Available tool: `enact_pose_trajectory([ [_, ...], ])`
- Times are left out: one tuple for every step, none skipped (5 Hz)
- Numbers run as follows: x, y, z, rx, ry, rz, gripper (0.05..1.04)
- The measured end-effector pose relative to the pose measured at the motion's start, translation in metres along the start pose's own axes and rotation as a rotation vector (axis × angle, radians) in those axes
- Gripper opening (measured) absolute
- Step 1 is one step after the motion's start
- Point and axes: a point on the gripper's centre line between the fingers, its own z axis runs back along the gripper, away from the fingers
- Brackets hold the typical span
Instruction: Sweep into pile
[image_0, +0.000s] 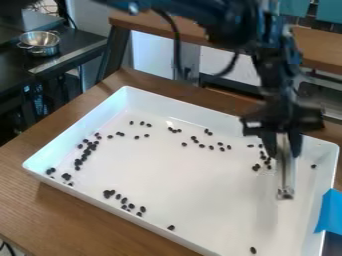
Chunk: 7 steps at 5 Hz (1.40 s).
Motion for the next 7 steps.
enact_pose_trajectory([
  [0.0,-0.013,-0.021,0.023,-0.017,-0.019,0.37],
  [0.003,-0.014,-0.032,0.038,-0.026,-0.001,0.37],
  [0.006,-0.016,-0.034,0.044,-0.04,0.003,0.37],
  [0.007,-0.014,-0.034,0.043,-0.042,-0.003,0.37],
  [0.01,0.003,-0.035,0.045,-0.026,-0.007,0.37],
  [0.013,0.021,-0.032,0.061,-0.013,-0.042,0.37],
  [0.026,0.049,-0.025,0.072,-0.003,-0.032,0.37],
])
